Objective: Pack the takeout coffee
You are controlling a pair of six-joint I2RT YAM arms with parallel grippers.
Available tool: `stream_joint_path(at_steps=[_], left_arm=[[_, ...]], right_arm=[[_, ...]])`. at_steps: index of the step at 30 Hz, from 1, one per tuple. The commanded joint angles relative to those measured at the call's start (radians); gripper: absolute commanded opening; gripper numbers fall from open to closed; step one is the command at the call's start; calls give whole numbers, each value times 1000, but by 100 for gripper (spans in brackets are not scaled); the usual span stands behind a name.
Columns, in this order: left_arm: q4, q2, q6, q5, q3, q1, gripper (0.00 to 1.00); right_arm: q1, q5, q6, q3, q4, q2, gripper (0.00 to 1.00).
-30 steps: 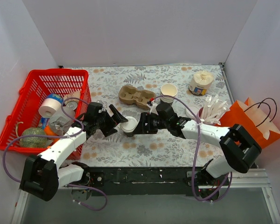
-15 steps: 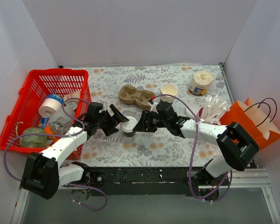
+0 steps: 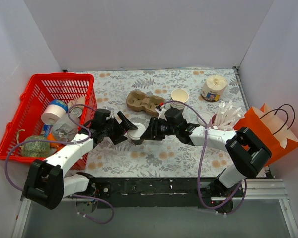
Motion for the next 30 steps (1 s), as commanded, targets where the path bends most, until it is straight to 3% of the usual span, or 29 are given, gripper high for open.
stream_joint_path(at_steps=[1, 10, 16, 30], left_arm=[[11, 6, 5, 8, -12, -4, 86], [15, 52, 3, 22, -24, -4, 80], [18, 60, 6, 25, -23, -3, 79], [19, 79, 11, 34, -12, -4, 79]], right_arm=[[-6, 15, 32, 20, 22, 23, 45], [-10, 26, 88, -12, 78, 60, 30], [-10, 84, 61, -38, 68, 66, 1], [-9, 120, 3, -20, 12, 37, 1]])
